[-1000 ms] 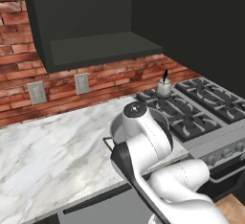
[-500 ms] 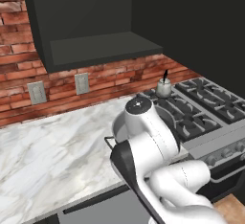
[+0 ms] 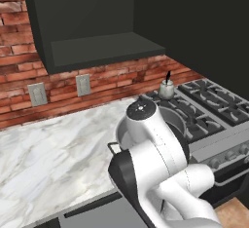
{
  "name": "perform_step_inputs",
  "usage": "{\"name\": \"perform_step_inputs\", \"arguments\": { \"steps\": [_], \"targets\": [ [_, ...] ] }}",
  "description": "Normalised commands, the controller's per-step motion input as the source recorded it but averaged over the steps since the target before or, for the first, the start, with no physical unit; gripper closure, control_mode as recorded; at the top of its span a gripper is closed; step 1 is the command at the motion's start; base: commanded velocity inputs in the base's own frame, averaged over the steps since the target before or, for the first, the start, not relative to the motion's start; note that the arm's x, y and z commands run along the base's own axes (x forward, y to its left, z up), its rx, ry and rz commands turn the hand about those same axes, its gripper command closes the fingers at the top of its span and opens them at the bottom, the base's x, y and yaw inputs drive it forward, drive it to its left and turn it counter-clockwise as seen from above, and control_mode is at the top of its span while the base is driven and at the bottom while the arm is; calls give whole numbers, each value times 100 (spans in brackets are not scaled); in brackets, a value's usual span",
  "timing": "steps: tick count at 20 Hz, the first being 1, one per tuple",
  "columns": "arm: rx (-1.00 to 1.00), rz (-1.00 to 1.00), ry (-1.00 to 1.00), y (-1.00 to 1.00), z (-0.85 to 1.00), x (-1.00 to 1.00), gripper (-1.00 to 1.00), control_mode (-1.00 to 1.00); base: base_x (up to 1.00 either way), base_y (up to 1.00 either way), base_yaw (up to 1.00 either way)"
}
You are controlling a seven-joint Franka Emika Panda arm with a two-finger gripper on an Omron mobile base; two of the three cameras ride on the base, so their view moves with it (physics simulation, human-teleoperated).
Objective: Pick the kettle from the cabinet and place it on a stove burner. Then pick the pot from the counter and place it on another stove burner. Finally, turn both burners on.
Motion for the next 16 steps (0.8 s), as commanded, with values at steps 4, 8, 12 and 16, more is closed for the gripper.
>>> {"name": "perform_step_inputs", "arguments": {
  "steps": [4,8,12,16],
  "targets": [
    [0,-2,0,0,1,-9,100,-100,0,0,0],
    [0,0,0,0,0,0,100,-100,0,0,0],
    [0,0,0,1,0,0,100,100,-27,0,0],
    [0,0,0,0,0,0,100,100,-50,0,0]
  ]
}}
